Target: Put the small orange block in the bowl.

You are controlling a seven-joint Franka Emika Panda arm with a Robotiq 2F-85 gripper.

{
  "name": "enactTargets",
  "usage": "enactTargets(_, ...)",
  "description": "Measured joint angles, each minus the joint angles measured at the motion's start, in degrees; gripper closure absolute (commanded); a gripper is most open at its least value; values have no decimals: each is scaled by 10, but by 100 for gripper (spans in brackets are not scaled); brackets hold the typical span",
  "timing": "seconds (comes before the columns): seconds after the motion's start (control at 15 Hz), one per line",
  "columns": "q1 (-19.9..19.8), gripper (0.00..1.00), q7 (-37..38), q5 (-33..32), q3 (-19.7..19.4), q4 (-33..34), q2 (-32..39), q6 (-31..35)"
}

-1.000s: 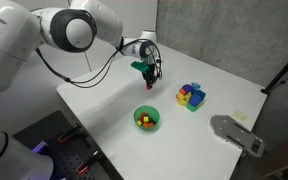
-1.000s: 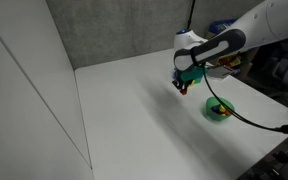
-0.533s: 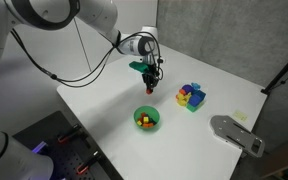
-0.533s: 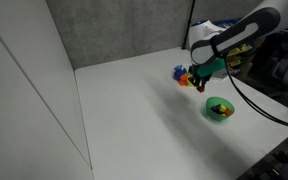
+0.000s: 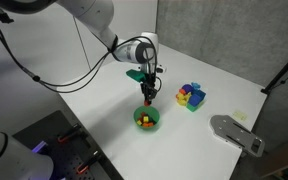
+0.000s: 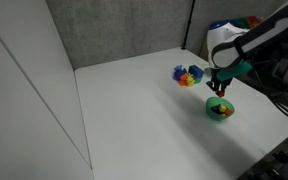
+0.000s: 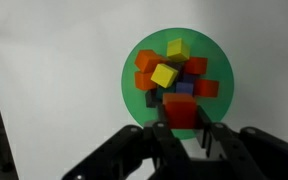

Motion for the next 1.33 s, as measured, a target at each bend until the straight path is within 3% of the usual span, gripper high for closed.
enactTargets(0.07, -4, 44, 4, -4, -1, -13, -2, 7)
enactTargets(0.47, -11, 1, 12, -16, -6, -51, -9, 25)
enactTargets(0.87, -11, 0, 8, -16, 6, -66, -73, -1)
enactTargets(1.33, -19, 0, -19, -13, 44, -124, -212, -52)
